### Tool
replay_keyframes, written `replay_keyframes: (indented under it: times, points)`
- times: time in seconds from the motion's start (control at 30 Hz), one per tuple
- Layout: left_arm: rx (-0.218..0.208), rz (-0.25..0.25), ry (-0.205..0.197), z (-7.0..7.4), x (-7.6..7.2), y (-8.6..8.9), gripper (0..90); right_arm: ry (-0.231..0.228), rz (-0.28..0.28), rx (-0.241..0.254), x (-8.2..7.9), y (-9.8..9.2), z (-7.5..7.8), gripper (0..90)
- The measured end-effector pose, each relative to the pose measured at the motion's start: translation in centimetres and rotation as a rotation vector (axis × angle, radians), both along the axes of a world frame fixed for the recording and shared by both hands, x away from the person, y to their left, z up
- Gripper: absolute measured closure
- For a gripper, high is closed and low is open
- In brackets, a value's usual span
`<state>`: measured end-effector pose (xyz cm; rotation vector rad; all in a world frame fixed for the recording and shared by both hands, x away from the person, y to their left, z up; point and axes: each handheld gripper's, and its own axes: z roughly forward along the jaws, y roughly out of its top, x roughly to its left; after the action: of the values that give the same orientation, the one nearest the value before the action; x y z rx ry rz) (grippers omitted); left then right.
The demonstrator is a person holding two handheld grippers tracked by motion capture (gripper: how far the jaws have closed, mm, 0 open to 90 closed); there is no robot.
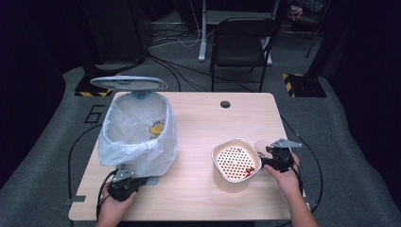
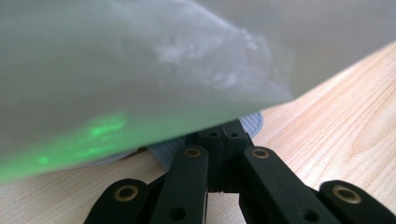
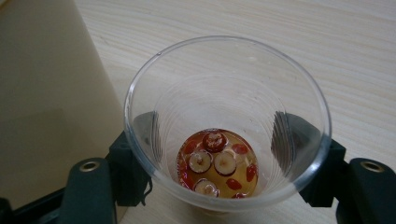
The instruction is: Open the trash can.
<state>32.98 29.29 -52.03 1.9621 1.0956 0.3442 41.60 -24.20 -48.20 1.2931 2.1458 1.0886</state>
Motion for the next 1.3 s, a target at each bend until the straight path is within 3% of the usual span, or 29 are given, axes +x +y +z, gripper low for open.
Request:
replay_keyframes:
  times: [0.27, 0.37, 0.77, 0.9, 0.93, 1.2, 1.3]
  points:
    - [-0.003, -0.004, -0.002, 0.0, 0.0, 0.0, 90.0, -0.028, -0.005, 0.006, -0.4, -0.1, -0.2, 39.1]
    - [0.004, -0.015, -0.016, 0.0, 0.1, 0.0, 90.0, -0.023, -0.007, 0.030, -0.6, -0.3, -0.3, 40.0]
    - [-0.015, -0.008, 0.010, 0.0, 0.2, 0.2, 90.0, -0.026, 0.003, 0.040, -0.8, -0.3, 0.2, 40.3]
    - [-0.010, -0.006, 0.011, 0.0, 0.2, 0.2, 90.0, -0.030, 0.000, 0.015, -0.9, -0.4, 0.7, 41.2]
    - [-0.015, 0.019, 0.013, 0.0, 0.1, 0.0, 90.0, -0.030, -0.008, 0.015, -1.0, -0.6, 1.0, 41.5]
    - [-0.004, 0.014, 0.002, 0.0, 0.0, -0.1, 90.0, -0.038, -0.007, 0.008, -1.2, -1.3, 2.5, 42.4]
    - [-0.010, 0.017, 0.003, 0.0, 0.0, -0.1, 90.0, -0.046, -0.007, 0.015, -1.5, -1.5, 3.9, 42.5]
